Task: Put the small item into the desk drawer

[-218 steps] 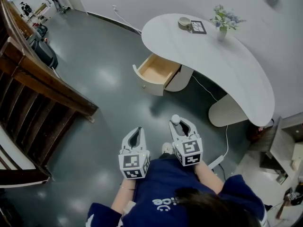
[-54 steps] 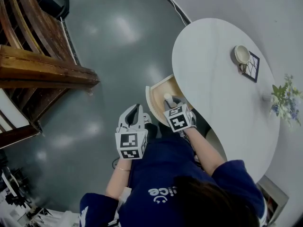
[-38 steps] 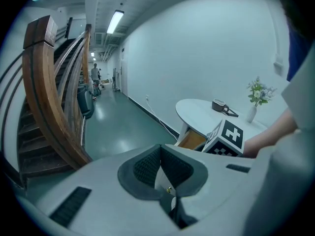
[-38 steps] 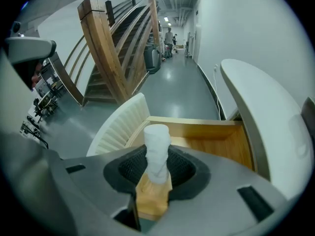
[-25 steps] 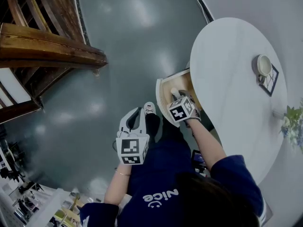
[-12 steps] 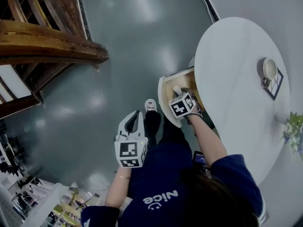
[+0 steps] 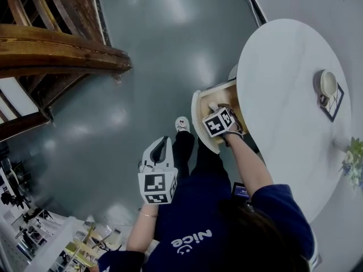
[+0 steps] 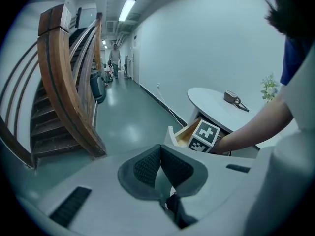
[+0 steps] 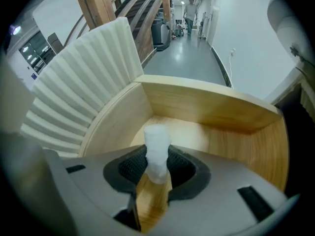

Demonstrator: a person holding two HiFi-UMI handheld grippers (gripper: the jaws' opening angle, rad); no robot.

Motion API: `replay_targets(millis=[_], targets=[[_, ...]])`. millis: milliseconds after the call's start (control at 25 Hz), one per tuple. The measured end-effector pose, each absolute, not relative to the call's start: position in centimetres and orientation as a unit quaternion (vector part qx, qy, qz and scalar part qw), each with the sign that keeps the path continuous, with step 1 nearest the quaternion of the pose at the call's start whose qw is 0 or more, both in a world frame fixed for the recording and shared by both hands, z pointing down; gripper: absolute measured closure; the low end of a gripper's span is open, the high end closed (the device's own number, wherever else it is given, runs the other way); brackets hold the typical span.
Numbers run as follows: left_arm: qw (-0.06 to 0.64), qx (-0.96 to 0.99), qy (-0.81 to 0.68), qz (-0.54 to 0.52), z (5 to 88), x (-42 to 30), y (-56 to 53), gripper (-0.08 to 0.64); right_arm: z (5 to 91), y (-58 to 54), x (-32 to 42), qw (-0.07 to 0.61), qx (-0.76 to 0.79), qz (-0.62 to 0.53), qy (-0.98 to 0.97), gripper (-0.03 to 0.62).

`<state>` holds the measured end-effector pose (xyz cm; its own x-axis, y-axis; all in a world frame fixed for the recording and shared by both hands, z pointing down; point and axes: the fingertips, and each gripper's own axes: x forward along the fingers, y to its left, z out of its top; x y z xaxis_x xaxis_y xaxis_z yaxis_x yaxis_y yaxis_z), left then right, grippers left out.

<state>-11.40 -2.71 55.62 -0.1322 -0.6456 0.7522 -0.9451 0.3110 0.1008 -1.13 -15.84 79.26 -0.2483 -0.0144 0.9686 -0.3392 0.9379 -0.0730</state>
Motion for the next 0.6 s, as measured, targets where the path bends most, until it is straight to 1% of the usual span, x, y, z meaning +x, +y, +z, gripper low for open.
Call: replay_targets(millis=[600], targets=[[0.374, 0.531, -0.729, 0.218, 56.3, -12.0, -0.8, 0.557, 81.8, -15.3, -1.3, 0.626, 0.11, 0.145, -0.758, 0.462]])
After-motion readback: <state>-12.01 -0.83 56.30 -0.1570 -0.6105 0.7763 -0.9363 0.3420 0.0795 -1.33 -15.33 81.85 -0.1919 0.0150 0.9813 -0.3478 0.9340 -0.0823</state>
